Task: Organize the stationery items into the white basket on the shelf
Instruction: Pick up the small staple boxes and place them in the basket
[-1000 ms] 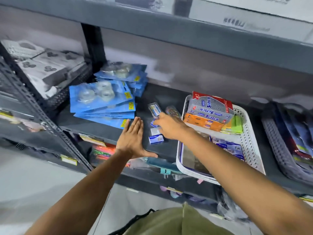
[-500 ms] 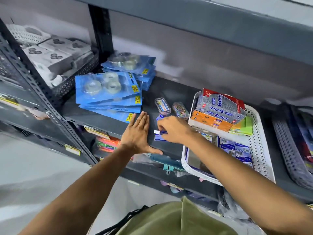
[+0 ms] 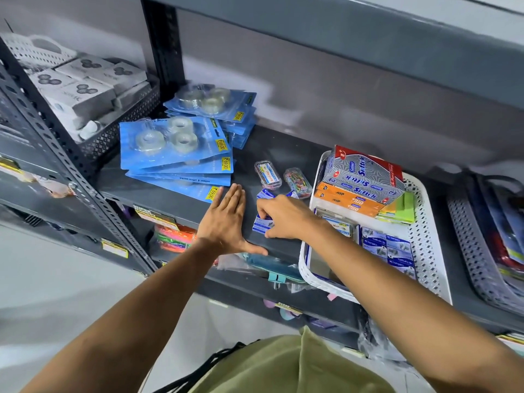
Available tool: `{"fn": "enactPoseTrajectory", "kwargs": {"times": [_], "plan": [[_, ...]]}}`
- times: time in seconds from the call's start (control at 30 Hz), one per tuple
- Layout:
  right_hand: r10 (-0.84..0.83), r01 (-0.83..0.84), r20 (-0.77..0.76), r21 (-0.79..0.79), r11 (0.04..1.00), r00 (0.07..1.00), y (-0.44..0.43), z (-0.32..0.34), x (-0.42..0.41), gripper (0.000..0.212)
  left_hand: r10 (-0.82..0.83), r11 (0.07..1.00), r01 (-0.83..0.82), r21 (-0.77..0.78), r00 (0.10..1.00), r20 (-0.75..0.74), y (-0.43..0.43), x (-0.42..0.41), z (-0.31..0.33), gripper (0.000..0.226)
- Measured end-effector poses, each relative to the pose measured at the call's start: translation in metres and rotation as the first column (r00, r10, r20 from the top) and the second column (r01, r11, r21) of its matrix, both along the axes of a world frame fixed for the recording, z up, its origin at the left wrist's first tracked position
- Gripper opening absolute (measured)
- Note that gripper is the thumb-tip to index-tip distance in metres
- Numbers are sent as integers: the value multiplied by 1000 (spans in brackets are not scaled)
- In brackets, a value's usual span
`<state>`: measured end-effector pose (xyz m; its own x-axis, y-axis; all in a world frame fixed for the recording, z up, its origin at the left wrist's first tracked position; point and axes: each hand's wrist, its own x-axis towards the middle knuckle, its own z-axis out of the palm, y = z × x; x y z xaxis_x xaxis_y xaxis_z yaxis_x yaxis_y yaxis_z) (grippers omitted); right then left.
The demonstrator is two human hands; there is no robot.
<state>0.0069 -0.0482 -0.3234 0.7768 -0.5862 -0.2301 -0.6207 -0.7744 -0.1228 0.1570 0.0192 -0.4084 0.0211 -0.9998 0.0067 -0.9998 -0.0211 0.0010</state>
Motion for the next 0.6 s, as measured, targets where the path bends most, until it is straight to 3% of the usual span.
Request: {"fn": "enactPoseTrajectory", "kwargs": {"times": [0.23, 0.6], "plan": [[-79, 79, -26, 0, 997, 997, 5, -4, 5, 57, -1, 1000, 1, -2, 1000, -1, 0, 1, -1, 149], [-174, 176, 39, -37, 984, 984, 13, 5, 1, 21, -8, 1000, 8, 21, 1000, -7, 1, -3, 4, 149]]}}
